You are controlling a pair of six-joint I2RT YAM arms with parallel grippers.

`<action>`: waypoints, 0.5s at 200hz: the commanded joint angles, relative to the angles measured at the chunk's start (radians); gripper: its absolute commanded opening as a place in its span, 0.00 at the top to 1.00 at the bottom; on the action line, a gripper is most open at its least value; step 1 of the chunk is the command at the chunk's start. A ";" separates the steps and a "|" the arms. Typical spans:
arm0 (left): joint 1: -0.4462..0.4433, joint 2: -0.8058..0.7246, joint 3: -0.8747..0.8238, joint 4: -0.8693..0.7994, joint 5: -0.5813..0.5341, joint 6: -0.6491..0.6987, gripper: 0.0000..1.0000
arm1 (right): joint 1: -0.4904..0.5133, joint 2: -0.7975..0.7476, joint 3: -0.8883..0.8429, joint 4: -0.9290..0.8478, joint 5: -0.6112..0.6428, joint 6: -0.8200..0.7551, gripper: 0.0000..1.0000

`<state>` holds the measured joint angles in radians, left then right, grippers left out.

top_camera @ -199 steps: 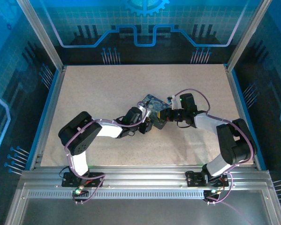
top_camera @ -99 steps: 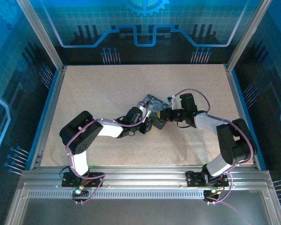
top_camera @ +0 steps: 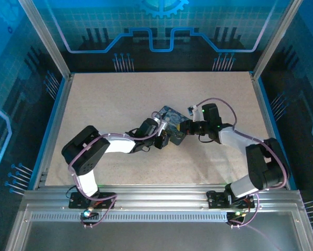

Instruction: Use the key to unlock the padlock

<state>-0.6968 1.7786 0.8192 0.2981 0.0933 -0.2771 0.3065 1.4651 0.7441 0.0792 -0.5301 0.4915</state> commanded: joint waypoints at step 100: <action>-0.005 -0.069 0.234 -0.405 0.224 -0.379 0.78 | 0.110 -0.503 -0.333 0.027 0.167 -0.131 1.00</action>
<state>-0.6968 1.7267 0.9672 0.0002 0.2489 -0.5728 0.3622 1.0203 0.4770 0.0742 -0.4381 0.3920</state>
